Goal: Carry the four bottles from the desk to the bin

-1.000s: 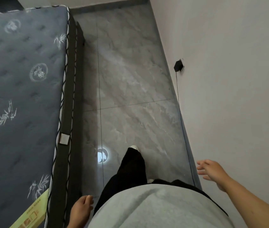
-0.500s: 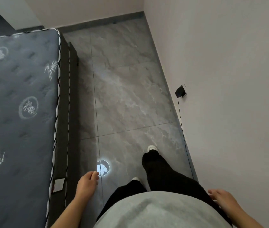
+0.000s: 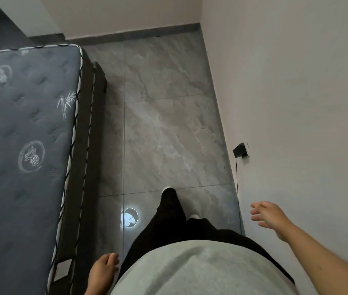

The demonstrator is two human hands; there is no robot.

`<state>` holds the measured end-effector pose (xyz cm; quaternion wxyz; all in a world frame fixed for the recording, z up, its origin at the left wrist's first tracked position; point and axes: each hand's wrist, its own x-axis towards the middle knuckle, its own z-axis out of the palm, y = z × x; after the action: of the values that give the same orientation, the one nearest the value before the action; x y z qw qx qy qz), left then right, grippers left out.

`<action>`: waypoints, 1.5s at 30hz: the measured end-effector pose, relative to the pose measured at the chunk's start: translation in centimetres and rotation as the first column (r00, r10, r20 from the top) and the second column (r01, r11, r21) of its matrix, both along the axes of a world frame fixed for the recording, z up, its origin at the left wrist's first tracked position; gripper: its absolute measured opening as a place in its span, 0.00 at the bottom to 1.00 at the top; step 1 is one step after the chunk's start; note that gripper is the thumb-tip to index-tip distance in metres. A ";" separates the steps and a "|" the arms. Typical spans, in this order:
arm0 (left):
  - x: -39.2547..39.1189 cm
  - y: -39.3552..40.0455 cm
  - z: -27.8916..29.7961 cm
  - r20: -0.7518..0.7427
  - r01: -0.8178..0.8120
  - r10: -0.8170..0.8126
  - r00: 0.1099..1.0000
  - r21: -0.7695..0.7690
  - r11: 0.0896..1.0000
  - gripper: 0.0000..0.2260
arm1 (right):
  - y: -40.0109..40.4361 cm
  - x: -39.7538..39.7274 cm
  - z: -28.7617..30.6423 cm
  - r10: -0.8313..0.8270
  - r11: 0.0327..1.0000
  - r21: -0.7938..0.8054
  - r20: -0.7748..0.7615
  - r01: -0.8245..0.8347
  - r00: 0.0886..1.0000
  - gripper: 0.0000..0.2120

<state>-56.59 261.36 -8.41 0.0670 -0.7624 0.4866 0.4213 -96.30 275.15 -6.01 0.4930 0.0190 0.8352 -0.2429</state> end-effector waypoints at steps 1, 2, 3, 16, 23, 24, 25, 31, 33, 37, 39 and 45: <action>-0.3 -1.0 -0.2 0.007 -0.003 0.003 1.000 0.004 1.000 0.10 | -1.2 -0.4 -0.2 0.004 1.000 0.009 -0.001 -0.004 1.000 0.15; -0.8 -2.2 -0.4 0.013 0.004 -0.004 1.000 0.006 1.000 0.10 | -2.4 -0.8 -0.4 0.004 1.000 0.016 -0.002 -0.004 1.000 0.15; -1.4 -3.6 -0.5 0.008 0.014 -0.014 1.000 0.002 1.000 0.10 | -3.4 -1.2 -0.8 0.004 1.000 0.021 0.004 -0.004 1.000 0.15; -12.6 -26.1 -0.1 -0.138 0.105 -0.120 0.983 -0.109 0.988 0.10 | -12.3 -5.5 -1.6 -0.002 0.992 0.129 0.027 -0.002 1.000 0.14; -18.9 -32.8 -0.9 -0.127 0.105 -0.115 0.985 -0.083 0.991 0.09 | -21.7 -12.4 -2.4 0.010 0.991 0.136 0.023 -0.013 1.000 0.14; -19.5 -33.4 -0.9 -0.119 0.094 -0.103 0.988 -0.080 0.992 0.09 | -23.3 -13.8 -2.4 -0.008 0.991 0.135 0.021 0.005 1.000 0.13; -20.0 -33.9 -1.0 -0.105 0.084 -0.092 0.990 -0.075 0.994 0.09 | -25.0 -15.1 -2.2 -0.017 0.991 0.135 0.022 0.014 1.000 0.13; -22.4 -36.6 -0.7 -0.099 -0.054 0.051 0.994 -0.028 0.998 0.11 | -35.5 -22.0 -1.0 0.055 0.997 0.062 -0.005 -0.055 0.998 0.15; -22.9 -37.5 -0.4 -0.065 -0.054 0.052 0.997 -0.029 0.998 0.11 | -38.4 -23.1 -0.5 0.086 0.995 0.047 -0.001 -0.086 0.996 0.15; -24.5 -40.9 -0.3 -0.055 -0.101 0.100 0.993 -0.015 0.995 0.10 | -43.0 -25.2 -0.8 0.099 0.994 0.041 0.005 -0.099 0.995 0.14; -25.5 -43.5 -0.5 -0.052 -0.098 0.098 0.994 -0.006 0.995 0.10 | -44.9 -25.7 -1.1 0.111 0.992 0.054 0.011 -0.111 0.994 0.13; -28.9 -53.2 -1.2 -0.124 -0.086 0.085 0.989 0.003 0.996 0.09 | -49.0 -26.9 -1.9 0.071 0.992 0.099 0.024 -0.073 0.997 0.12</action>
<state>-85.52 208.18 -9.58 0.0177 -0.7550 0.4572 0.4697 -123.24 226.16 -7.96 0.5085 0.0162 0.8413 -0.1826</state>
